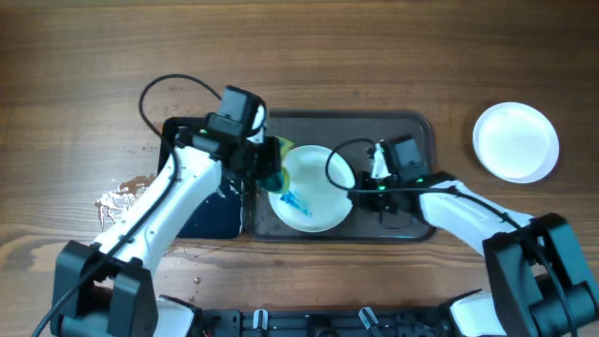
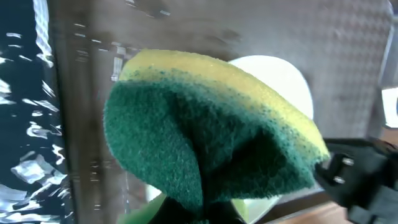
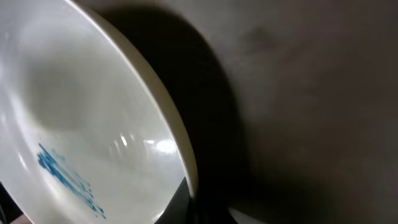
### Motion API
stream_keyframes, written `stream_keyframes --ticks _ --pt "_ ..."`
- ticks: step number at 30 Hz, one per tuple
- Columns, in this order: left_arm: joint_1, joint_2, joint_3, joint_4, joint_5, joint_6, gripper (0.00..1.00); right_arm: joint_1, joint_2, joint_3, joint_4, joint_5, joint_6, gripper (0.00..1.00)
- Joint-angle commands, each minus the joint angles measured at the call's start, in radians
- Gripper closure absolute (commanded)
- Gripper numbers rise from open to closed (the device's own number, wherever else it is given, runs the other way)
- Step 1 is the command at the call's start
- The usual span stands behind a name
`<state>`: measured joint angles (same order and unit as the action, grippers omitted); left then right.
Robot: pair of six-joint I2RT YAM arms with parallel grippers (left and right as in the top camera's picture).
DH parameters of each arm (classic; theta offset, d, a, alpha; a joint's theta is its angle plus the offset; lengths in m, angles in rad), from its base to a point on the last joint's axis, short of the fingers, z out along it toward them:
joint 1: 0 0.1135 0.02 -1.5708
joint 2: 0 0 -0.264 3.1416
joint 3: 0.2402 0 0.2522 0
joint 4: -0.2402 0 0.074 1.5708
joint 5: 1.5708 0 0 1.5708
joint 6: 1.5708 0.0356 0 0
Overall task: Clean dirty plates on tray and stack at the side
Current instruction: 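Scrub the blue paint on the held plate with the left sponge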
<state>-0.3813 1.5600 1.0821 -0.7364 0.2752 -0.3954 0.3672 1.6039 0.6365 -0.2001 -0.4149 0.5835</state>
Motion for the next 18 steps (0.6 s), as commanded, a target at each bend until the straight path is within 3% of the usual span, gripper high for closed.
stream_keyframes --ticks 1,8,13,18 --pt "-0.066 0.009 0.011 0.031 0.024 -0.029 0.96 0.036 0.047 -0.046 -0.005 0.085 0.056 0.96" --pt "-0.161 0.275 0.011 0.101 0.025 -0.001 0.96 0.035 0.047 -0.047 -0.002 0.084 0.056 0.95" --pt "-0.24 0.325 0.011 0.074 0.038 0.019 0.96 0.035 0.047 -0.047 -0.006 0.084 0.056 0.96" --pt "-0.231 0.325 0.011 -0.193 -0.512 -0.184 0.96 0.035 0.047 -0.047 -0.032 0.094 0.058 0.96"
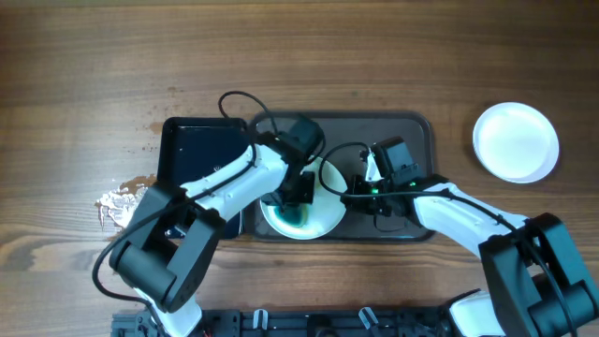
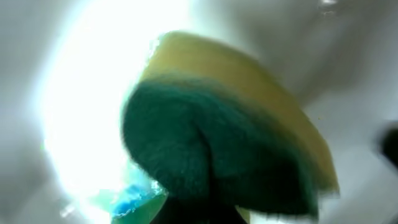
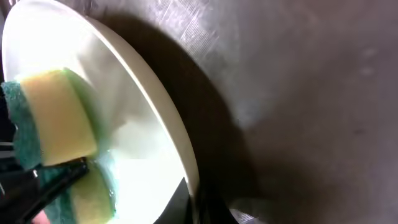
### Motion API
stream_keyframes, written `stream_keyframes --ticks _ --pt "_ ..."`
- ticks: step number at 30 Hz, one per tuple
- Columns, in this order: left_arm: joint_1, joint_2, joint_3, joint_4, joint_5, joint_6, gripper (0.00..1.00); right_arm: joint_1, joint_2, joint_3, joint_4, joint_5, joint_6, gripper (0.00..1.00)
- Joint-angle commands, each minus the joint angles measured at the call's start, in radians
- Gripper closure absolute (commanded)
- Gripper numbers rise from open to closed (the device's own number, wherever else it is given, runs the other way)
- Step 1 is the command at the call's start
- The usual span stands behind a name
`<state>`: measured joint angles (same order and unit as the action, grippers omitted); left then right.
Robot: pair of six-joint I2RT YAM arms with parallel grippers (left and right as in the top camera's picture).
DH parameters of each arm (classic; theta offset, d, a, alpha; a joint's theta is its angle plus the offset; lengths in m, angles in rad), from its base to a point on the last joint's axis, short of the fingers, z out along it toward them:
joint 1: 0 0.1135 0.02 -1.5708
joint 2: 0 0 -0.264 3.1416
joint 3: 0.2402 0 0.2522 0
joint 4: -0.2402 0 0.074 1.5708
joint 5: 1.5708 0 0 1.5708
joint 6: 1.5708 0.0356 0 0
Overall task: Clean dirty plates on tray and stack at the side
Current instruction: 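Scrub the blue paint on the held plate with the left sponge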
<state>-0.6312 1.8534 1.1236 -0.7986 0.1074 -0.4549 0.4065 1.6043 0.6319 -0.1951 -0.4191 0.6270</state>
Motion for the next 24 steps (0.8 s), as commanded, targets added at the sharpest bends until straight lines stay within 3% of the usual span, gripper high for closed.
stream_keyframes --ticks 1,6,8,11,14,18,19,24 --pt "0.027 0.032 -0.03 -0.16 -0.38 -0.138 0.96 -0.004 0.047 -0.042 -0.044 0.113 0.032 0.96" --pt "0.033 0.032 -0.03 -0.196 -0.404 -0.15 0.96 -0.004 0.047 -0.042 -0.057 0.131 0.053 0.96" --pt "0.031 0.032 -0.03 -0.092 -0.123 -0.021 0.96 -0.004 0.047 -0.042 -0.059 0.135 0.053 0.96" --pt "-0.003 0.032 -0.03 0.039 0.192 0.034 0.96 -0.004 0.047 -0.042 -0.064 0.134 0.054 0.96" --pt "-0.065 0.032 -0.03 0.124 0.38 0.037 0.96 -0.004 0.047 -0.042 -0.075 0.135 0.053 0.96" --pt "-0.097 0.032 -0.03 0.225 0.499 0.026 0.96 -0.004 0.047 -0.042 -0.084 0.138 0.053 0.96" --pt "-0.095 0.032 -0.03 0.239 0.497 0.02 0.96 -0.004 0.047 -0.042 -0.086 0.138 0.054 0.96" --pt "0.074 0.032 -0.03 0.188 0.087 -0.055 0.96 -0.004 0.047 -0.042 -0.106 0.137 0.053 0.96"
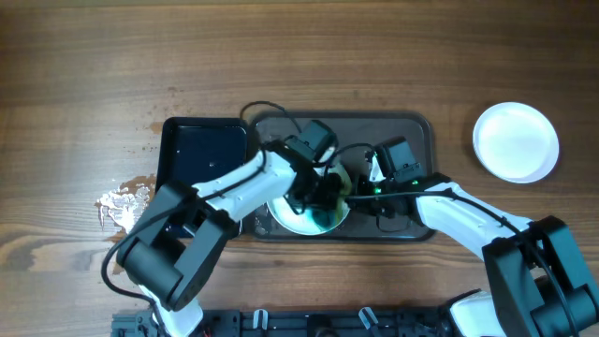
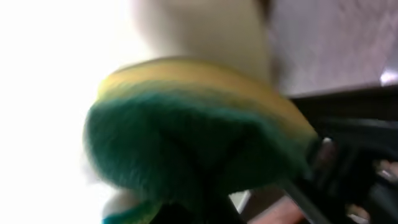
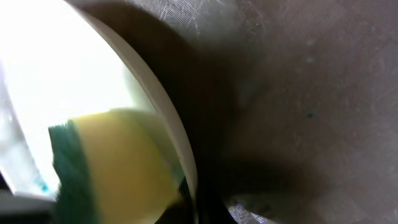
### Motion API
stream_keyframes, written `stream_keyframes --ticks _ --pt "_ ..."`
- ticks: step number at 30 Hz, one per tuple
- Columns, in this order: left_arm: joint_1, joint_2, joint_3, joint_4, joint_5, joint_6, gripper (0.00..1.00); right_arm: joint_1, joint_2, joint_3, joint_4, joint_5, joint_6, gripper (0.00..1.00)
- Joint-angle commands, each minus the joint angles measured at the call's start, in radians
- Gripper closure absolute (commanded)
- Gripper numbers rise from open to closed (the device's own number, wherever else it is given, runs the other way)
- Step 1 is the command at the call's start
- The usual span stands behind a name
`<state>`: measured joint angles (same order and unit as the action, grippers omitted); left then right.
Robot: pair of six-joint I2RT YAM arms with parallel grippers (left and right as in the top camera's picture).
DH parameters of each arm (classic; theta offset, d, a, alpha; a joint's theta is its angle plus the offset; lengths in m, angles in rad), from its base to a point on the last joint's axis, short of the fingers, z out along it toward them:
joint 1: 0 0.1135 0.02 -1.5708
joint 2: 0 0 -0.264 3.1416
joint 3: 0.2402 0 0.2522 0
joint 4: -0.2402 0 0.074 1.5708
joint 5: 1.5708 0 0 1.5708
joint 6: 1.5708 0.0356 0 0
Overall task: Clean dirty plates on tray and stack at the side
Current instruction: 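Scrub the blue paint on the held plate with the left sponge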
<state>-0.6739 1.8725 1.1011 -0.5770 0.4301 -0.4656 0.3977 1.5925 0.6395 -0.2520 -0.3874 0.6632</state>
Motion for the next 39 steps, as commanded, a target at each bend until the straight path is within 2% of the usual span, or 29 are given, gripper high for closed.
stream_keyframes --ticks 1,2,4,7,10,12,15,16,19,22,24,28,31,33,35,39 --pt "0.159 0.013 -0.008 -0.05 -0.313 -0.043 0.96 0.005 0.058 -0.05 -0.051 0.106 0.017 0.96" --pt "0.214 0.013 -0.008 -0.074 -0.403 -0.042 0.96 0.005 0.058 -0.05 -0.05 0.106 0.016 0.96" --pt "0.256 0.013 -0.008 -0.109 -0.478 -0.036 0.96 0.005 0.058 -0.05 -0.05 0.106 0.017 0.96" --pt "0.26 0.013 -0.008 -0.201 -0.471 -0.005 0.96 0.005 0.058 -0.05 -0.05 0.106 0.017 0.96" --pt "0.153 0.013 -0.008 -0.28 -0.308 0.113 0.96 0.005 0.058 -0.05 -0.052 0.106 0.016 0.97" --pt "0.045 0.013 -0.008 -0.25 -0.087 0.212 0.96 0.005 0.058 -0.05 -0.058 0.106 0.015 0.96" --pt "-0.055 0.013 -0.008 -0.113 0.137 0.184 0.96 0.005 0.058 -0.05 -0.069 0.106 0.013 0.96" --pt "-0.064 0.013 -0.008 -0.078 0.154 0.155 0.96 0.005 0.058 -0.05 -0.072 0.106 0.013 0.96" --pt "-0.04 0.013 -0.008 0.0 0.092 0.064 0.96 0.005 0.058 -0.05 -0.08 0.106 0.012 0.96" --pt "0.051 0.013 -0.008 0.024 -0.143 -0.023 0.96 0.005 0.058 -0.05 -0.09 0.105 0.013 0.96" --pt "0.142 0.013 -0.008 0.015 -0.288 -0.064 0.96 0.005 0.058 -0.05 -0.097 0.106 0.009 0.96" --pt "0.281 0.013 -0.008 -0.07 -0.446 -0.064 0.96 0.005 0.058 -0.05 -0.1 0.106 0.001 0.96" --pt "0.289 0.013 -0.008 -0.193 -0.433 -0.015 0.96 0.005 0.058 -0.05 -0.1 0.106 -0.007 0.96" --pt "0.239 0.013 -0.008 -0.267 -0.312 0.106 0.96 0.005 0.058 -0.05 -0.1 0.106 -0.006 0.96" --pt "0.182 0.013 -0.008 -0.277 -0.221 0.171 0.96 0.005 0.058 -0.05 -0.1 0.106 -0.006 0.96" --pt "0.023 0.013 -0.008 -0.223 -0.046 0.196 0.96 0.005 0.058 -0.05 -0.101 0.106 -0.006 0.96"
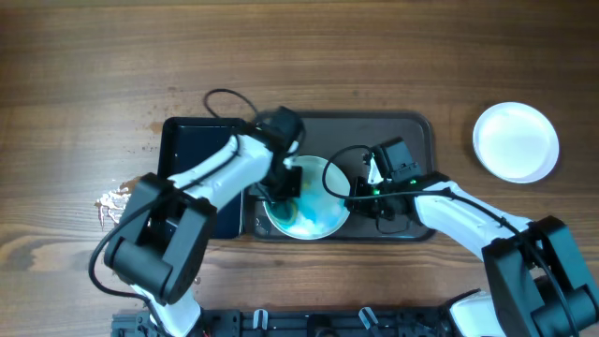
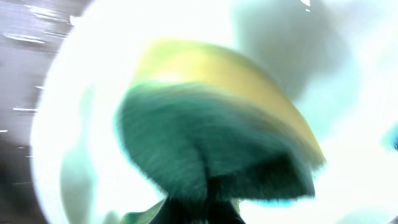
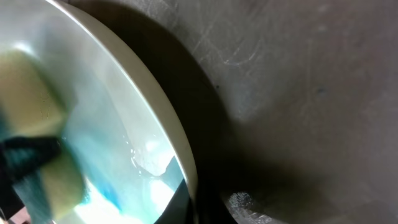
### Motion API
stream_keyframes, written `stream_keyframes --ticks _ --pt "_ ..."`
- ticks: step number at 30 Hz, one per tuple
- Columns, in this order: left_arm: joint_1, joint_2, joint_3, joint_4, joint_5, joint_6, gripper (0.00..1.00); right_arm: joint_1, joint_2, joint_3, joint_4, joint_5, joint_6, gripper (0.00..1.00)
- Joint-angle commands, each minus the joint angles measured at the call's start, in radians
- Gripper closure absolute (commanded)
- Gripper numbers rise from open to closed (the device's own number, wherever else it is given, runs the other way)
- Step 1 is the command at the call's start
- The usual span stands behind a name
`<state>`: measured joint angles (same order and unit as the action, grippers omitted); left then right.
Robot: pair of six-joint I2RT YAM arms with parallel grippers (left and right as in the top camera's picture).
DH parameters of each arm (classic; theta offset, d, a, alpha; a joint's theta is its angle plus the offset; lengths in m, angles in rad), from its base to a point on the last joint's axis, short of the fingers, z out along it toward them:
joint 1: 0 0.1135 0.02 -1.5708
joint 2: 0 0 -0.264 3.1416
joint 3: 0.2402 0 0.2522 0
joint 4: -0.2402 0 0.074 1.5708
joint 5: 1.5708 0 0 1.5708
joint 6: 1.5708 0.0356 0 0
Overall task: Clean dirty plates on tray and stack at the side
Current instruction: 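Scrub the blue paint on the held plate with the left sponge, then drop the sponge back into the black tray with the left gripper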
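A white plate (image 1: 314,201) smeared with blue-green wash sits on the dark tray (image 1: 412,131). My left gripper (image 1: 286,182) is shut on a yellow-and-green sponge (image 2: 211,130) pressed inside the plate at its left side. My right gripper (image 1: 354,197) is shut on the plate's right rim (image 3: 174,137); the tips are mostly hidden under the rim. The sponge (image 3: 31,137) also shows blurred at the left of the right wrist view, with blue smear (image 3: 118,186) spread over the plate's inside.
A black basin of water (image 1: 201,178) stands left of the tray. A clean white plate (image 1: 516,140) lies on the wooden table at the far right. Wet spill marks (image 1: 122,201) lie left of the basin.
The left gripper with the sponge has moved from the plate's right part, close to the right gripper, to its left side. More blue-green smear covers the plate. The right gripper holds still.
First the sponge was held at the tray's left edge beside the plate, which bore a small blue mark. Then the sponge was inside the plate low down, then near its right rim, now at its left, the mark spread into a wash.
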<state>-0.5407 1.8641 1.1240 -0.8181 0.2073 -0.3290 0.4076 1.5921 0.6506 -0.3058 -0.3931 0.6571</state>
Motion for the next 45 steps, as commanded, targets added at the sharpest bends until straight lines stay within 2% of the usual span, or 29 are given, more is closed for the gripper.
stream_keyframes --ticks 1,6,8,9,12,17,23,26,31,32,33,34,35,36,39,42,45 --pt "-0.153 0.021 -0.031 0.058 0.217 0.037 0.96 -0.005 0.059 -0.061 -0.047 0.112 0.0 0.96" --pt "-0.195 0.021 -0.031 0.242 0.229 -0.084 0.96 -0.005 0.059 -0.061 -0.053 0.111 0.0 0.96" --pt "-0.175 0.021 -0.031 0.29 0.158 -0.137 0.96 -0.005 0.059 -0.061 -0.059 0.111 0.0 0.96" --pt "-0.151 0.021 -0.031 0.284 0.076 -0.159 0.96 -0.005 0.059 -0.061 -0.063 0.107 0.001 0.96" --pt "-0.093 0.001 -0.018 0.185 -0.027 -0.151 0.96 -0.005 0.059 -0.061 -0.072 0.108 0.0 0.96" --pt "0.0 -0.183 0.004 0.01 -0.222 -0.147 0.96 -0.005 0.059 -0.061 -0.071 0.112 0.0 0.96" --pt "0.203 -0.3 0.004 -0.095 -0.229 -0.147 0.96 -0.005 0.059 -0.061 -0.071 0.113 0.0 0.96" --pt "0.389 -0.264 0.003 -0.118 -0.227 -0.111 0.96 -0.005 0.059 -0.061 -0.068 0.116 0.0 0.96" --pt "0.481 -0.131 0.002 -0.068 -0.227 -0.067 0.96 -0.005 0.058 -0.06 -0.061 0.116 -0.003 0.96" --pt "0.481 -0.105 0.002 -0.065 -0.227 -0.067 0.83 -0.005 0.058 -0.06 -0.062 0.116 -0.003 0.96" --pt "0.481 -0.088 0.002 -0.065 -0.227 -0.067 0.6 -0.005 0.058 -0.06 -0.062 0.116 -0.005 0.96" --pt "0.482 -0.075 0.002 -0.065 -0.227 -0.068 0.28 -0.005 0.058 -0.06 -0.062 0.116 -0.009 0.96" --pt "0.482 -0.074 0.002 -0.065 -0.224 -0.068 0.05 -0.005 0.058 -0.058 -0.063 0.115 -0.013 0.96" --pt "0.482 -0.079 0.002 -0.064 -0.224 -0.068 0.0 -0.005 0.058 -0.055 -0.068 0.115 -0.021 0.96" --pt "0.482 -0.137 0.004 -0.077 -0.204 -0.072 0.0 -0.005 0.058 -0.031 -0.1 0.116 -0.029 0.96" --pt "0.482 -0.282 0.005 -0.109 -0.205 -0.075 0.0 -0.005 0.058 -0.024 -0.097 0.116 -0.039 0.96" --pt "0.482 -0.444 0.005 -0.177 -0.205 -0.08 0.0 -0.005 0.057 0.021 -0.119 0.116 -0.117 0.95"
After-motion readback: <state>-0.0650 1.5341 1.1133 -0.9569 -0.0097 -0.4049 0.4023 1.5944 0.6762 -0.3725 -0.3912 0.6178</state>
